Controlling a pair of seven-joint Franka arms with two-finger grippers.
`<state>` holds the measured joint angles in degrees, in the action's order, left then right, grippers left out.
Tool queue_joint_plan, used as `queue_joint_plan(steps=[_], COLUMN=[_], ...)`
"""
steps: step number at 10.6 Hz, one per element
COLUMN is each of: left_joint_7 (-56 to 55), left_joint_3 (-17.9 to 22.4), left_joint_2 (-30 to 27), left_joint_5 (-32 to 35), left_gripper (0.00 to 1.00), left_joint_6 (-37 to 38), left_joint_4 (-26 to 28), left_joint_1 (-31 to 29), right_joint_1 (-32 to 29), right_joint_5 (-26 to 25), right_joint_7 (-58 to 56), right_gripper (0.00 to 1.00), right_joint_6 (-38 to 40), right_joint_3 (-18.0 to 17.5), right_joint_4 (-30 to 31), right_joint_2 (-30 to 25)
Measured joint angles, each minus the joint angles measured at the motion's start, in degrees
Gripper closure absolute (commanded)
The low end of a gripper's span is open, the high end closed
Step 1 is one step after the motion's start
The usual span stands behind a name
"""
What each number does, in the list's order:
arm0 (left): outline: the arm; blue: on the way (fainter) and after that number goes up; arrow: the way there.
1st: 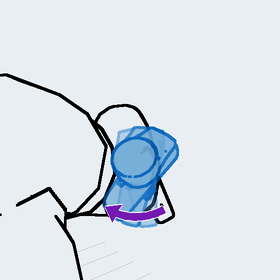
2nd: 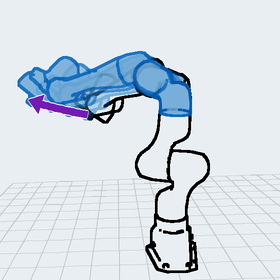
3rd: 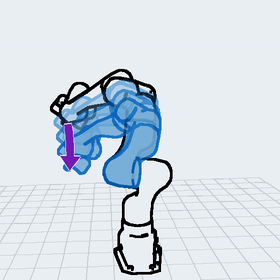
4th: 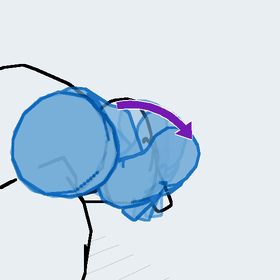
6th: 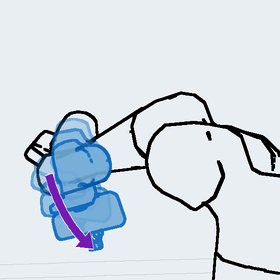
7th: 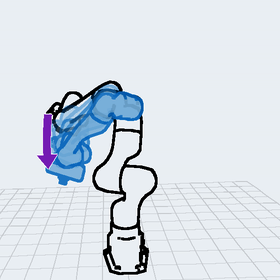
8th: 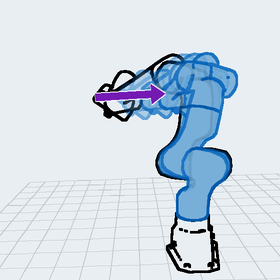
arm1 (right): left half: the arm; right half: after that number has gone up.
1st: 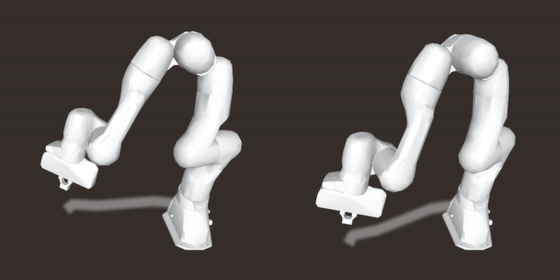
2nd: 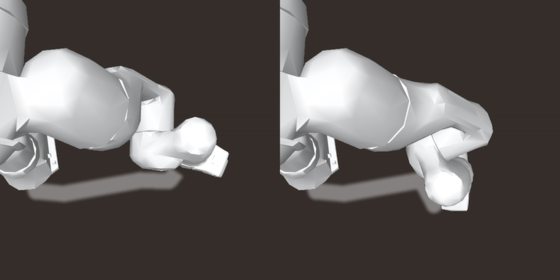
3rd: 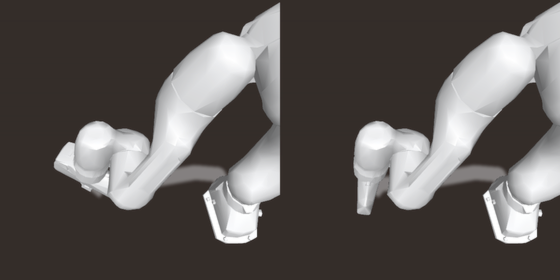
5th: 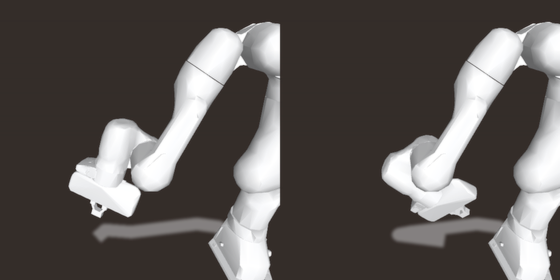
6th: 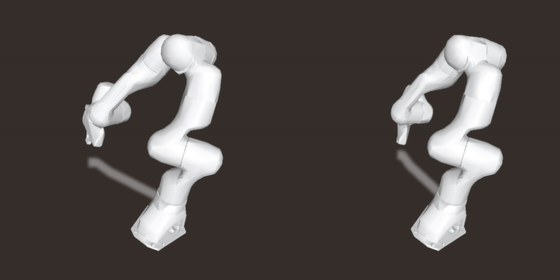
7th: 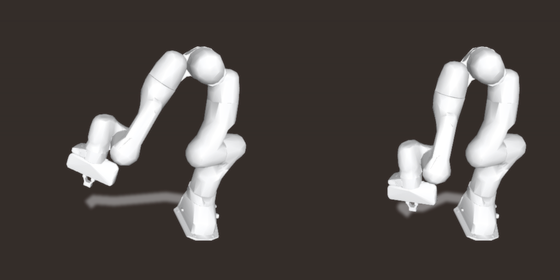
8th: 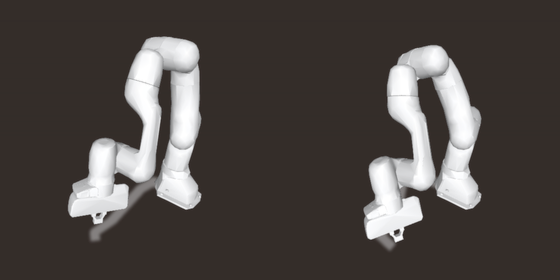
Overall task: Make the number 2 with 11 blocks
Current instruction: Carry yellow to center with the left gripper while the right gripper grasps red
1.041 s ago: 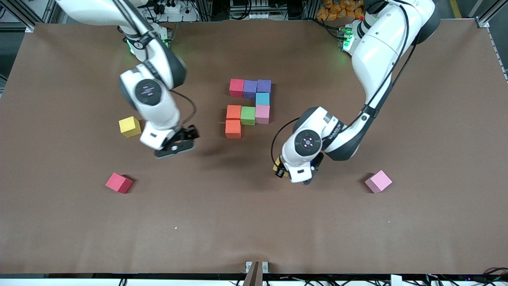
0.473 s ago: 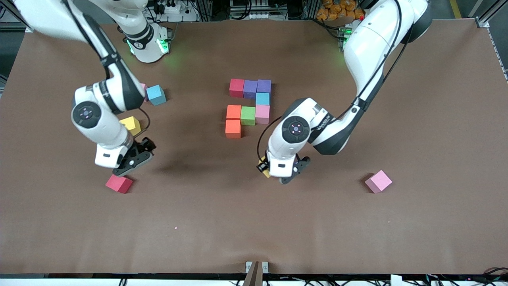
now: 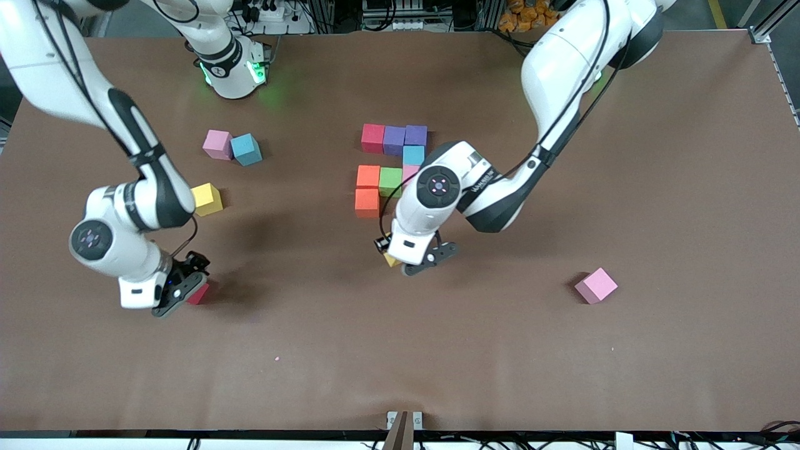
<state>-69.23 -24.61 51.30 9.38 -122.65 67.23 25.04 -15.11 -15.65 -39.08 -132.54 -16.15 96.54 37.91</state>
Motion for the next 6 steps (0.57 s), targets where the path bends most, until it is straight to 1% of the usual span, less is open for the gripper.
queue_joint_plan(steps=[2,6], left_joint_7=[3.75,6.23], left_joint_3=[0.11,0.07], left_joint_2=[1.49,4.76], left_joint_5=[-0.02,-0.05], left_gripper=[0.54,0.55], left_joint_6=[-0.01,-0.5], left_joint_4=[-0.32,-3.96], left_joint_1=[0.63,2.79], right_joint_1=[-0.82,-1.19], right_joint_5=[0.86,1.23], right_joint_7=[-3.78,-5.41], right_gripper=[0.0,0.0], right_joint_6=[1.92,2.85], right_joint_3=[0.03,-0.03], right_joint_4=[-3.28,-3.68], right_joint_2=[2.22,3.09])
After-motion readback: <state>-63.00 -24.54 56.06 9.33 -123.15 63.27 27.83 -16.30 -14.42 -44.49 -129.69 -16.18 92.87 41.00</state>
